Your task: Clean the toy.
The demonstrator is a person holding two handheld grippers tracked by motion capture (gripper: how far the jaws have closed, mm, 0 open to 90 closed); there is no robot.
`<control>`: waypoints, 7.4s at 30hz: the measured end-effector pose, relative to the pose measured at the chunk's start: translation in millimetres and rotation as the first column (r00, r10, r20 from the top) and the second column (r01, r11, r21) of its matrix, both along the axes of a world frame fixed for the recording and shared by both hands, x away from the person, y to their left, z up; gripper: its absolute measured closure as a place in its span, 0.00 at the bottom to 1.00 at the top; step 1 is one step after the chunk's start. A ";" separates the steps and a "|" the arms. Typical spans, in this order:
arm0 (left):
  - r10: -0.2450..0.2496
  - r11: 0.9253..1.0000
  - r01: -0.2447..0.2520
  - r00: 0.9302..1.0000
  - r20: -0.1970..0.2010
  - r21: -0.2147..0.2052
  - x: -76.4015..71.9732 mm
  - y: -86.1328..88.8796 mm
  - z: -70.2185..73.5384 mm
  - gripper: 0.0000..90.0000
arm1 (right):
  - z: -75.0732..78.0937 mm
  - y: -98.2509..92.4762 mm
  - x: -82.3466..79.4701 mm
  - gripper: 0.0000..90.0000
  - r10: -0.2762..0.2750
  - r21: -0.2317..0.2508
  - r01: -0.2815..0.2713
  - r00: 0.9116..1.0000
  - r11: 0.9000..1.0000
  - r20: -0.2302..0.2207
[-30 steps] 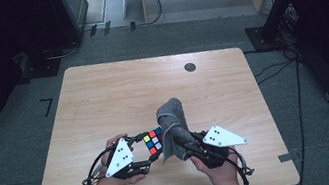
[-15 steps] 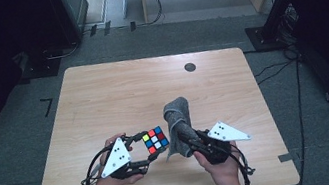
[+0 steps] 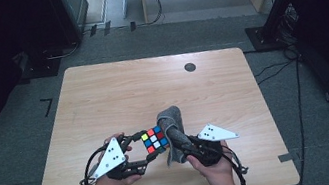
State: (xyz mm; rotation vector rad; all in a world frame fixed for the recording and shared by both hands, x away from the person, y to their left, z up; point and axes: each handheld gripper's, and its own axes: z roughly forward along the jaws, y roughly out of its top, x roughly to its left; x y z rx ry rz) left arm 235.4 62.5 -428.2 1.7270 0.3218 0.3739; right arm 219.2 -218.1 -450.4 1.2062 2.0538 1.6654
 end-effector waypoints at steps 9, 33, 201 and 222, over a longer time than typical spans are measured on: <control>0.000 0.999 0.001 1.000 -0.021 0.037 2.4 -3.8 -4.9 0.38 | 22.1 -4.5 -12.2 0.78 -0.012 0.049 0.006 0.992 0.999 0.129; 0.048 0.982 -0.069 0.991 -0.122 -0.174 9.5 12.5 2.7 0.38 | -9.4 45.8 -19.8 0.79 0.174 -0.045 -0.173 0.984 0.984 0.038; 0.170 0.970 -0.183 0.981 0.092 0.160 6.0 -13.1 -24.9 0.37 | 19.2 -20.8 6.2 0.23 -0.019 -0.133 0.033 0.994 0.991 0.111; 0.166 0.983 -0.162 0.985 -0.048 0.086 16.5 -2.3 -22.1 0.37 | -67.5 -14.1 41.3 0.67 -0.068 -0.478 0.035 0.996 0.878 -0.051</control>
